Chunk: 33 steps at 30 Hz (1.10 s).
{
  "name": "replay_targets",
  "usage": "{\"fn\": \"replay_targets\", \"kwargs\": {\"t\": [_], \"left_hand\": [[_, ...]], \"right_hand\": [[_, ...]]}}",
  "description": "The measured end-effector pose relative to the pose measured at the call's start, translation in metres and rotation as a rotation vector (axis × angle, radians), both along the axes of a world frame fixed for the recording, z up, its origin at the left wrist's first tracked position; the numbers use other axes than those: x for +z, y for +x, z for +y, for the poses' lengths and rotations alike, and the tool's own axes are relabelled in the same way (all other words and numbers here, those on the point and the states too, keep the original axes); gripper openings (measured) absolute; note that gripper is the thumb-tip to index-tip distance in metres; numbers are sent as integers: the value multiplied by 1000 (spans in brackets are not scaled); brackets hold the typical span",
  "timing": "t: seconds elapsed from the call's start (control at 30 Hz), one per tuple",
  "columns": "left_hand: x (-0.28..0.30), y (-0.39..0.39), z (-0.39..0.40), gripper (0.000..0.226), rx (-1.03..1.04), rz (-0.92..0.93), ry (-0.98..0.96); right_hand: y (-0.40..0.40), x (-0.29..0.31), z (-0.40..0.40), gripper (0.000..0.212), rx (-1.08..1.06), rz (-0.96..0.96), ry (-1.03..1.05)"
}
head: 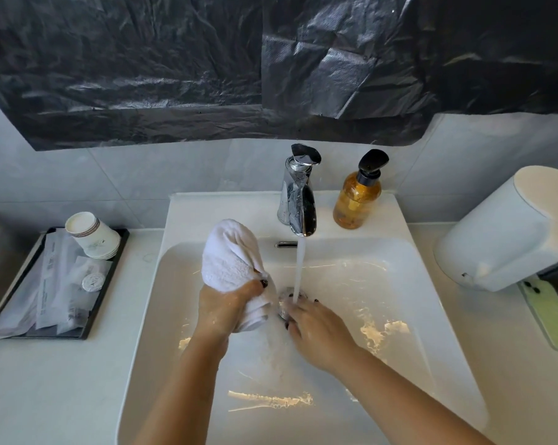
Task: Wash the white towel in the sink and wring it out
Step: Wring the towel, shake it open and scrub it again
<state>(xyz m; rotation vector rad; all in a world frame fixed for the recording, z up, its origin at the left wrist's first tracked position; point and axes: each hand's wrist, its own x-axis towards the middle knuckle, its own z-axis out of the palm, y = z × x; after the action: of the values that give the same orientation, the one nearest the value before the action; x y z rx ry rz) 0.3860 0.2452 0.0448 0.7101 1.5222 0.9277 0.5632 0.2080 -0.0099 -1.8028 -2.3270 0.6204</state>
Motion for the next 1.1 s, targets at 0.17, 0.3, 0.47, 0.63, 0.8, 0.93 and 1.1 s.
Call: {"fn": "replay_targets", "kwargs": {"t": [0.17,0.3,0.47,0.63,0.8,0.93,1.1], "left_hand": [[-4,-2,-5,29,18,-9,-6],[-6,-6,-4,29,73,-42,-30],[-11,-10,1,30,100,2,-74],[-10,-8,2,28,40,-47,-129],[2,4,-10,15,-28,-480,-143],[2,9,-16,12,-69,-575,-212],[5,-6,-18,18,-343,-297,-261]], "right_hand": [[-2,-9,1,31,3,-79,61],[-5,-7,3,33,-7,-148,71],[-12,-9,8,36,9,-244,-4],[-13,3,19,38,17,-312,-127],[-4,20,36,27,-241,173,-381],[3,30,22,52,-621,1436,-541],[7,41,8,12,-877,1159,-224]]}}
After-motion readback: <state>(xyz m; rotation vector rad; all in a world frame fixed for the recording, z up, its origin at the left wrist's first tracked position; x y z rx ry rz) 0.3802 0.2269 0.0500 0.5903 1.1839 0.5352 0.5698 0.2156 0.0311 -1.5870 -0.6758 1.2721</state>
